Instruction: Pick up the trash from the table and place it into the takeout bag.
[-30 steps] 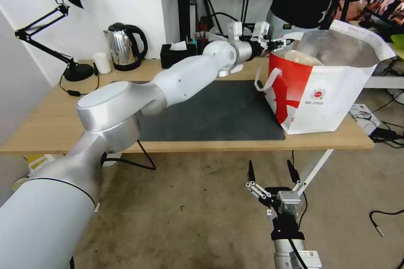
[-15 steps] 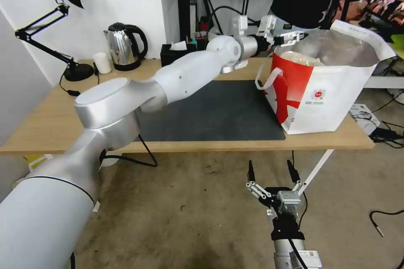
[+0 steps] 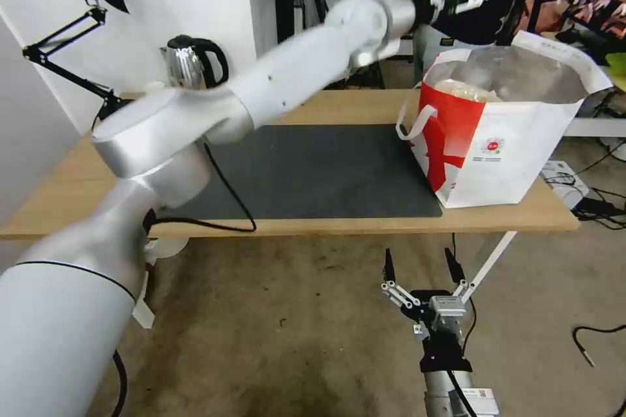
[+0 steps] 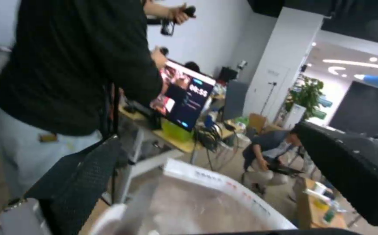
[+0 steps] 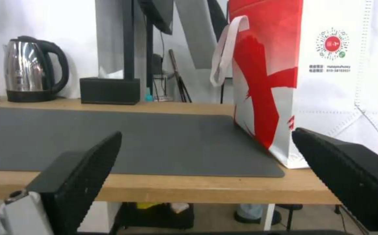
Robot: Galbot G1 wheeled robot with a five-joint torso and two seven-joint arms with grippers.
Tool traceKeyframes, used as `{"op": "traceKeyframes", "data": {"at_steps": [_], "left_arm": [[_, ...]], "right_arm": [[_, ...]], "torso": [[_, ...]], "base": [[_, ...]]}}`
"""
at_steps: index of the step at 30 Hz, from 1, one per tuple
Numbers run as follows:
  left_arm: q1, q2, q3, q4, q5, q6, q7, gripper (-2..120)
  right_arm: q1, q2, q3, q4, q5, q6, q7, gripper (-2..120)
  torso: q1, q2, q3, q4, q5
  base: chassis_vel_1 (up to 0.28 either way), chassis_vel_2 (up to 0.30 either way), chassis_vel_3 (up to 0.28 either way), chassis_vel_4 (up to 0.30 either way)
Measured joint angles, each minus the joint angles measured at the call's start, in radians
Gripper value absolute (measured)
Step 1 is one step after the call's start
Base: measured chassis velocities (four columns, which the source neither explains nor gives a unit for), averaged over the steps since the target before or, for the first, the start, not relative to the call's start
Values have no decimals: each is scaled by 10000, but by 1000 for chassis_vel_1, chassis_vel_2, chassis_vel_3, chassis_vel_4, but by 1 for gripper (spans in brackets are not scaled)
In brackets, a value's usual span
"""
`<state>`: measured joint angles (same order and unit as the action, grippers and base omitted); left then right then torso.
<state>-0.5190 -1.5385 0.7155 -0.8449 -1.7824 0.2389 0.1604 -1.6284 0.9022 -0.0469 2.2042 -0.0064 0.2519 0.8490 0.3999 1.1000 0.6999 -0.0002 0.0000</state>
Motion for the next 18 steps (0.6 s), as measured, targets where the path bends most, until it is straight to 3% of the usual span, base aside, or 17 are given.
{"op": "traceKeyframes", "data": {"at_steps": [3, 6, 7, 11, 12, 13, 16, 17, 18], "left_arm": [[-140, 284, 33, -238, 36, -68, -67, 100], [-361, 1845, 250, -1493, 1091, -456, -285, 100], [-361, 1845, 250, -1493, 1091, -456, -285, 100], [221, 4123, 436, -3551, 2740, -1171, -1003, 100], [221, 4123, 436, -3551, 2740, -1171, -1003, 100], [482, 4678, 374, -4150, 3099, -1380, -1181, 100], [1853, 6644, -460, -6318, 4328, -2136, -2080, 100], [1853, 6644, -460, -6318, 4328, -2136, -2080, 100], [2340, 7165, -874, -6829, 4679, -2287, -2275, 100]], "right_arm": [[0, 0, 0, 0, 0, 0, 0, 100], [0, 0, 0, 0, 0, 0, 0, 100], [0, 0, 0, 0, 0, 0, 0, 100], [0, -1, 0, -1, 0, 0, 0, 100], [0, -1, 0, -1, 0, 0, 0, 100], [3, 0, 1, 0, 0, 0, 0, 100], [1, 0, 0, 0, 0, 0, 0, 100], [1, 0, 0, 0, 0, 0, 0, 100], [0, 0, 0, 0, 0, 0, 0, 100]], "torso": [[1, 0, 0, 0, -1], [0, 0, 0, 3, -3], [0, 0, 0, 3, -3], [3, -1, 2, 7, -11], [3, -1, 2, 7, -11], [3, -1, 1, 4, -10], [0, 0, 0, 7, -10], [0, 0, 0, 7, -10], [0, 0, 0, 6, -12]], "base": [[0, 0, 0, 0], [0, 0, 0, 0], [0, 0, 0, 0], [0, 0, 0, 0], [0, 0, 0, 0], [0, 0, 0, 0], [0, 0, 0, 0], [0, 0, 0, 0], [0, 0, 0, 0]]}}
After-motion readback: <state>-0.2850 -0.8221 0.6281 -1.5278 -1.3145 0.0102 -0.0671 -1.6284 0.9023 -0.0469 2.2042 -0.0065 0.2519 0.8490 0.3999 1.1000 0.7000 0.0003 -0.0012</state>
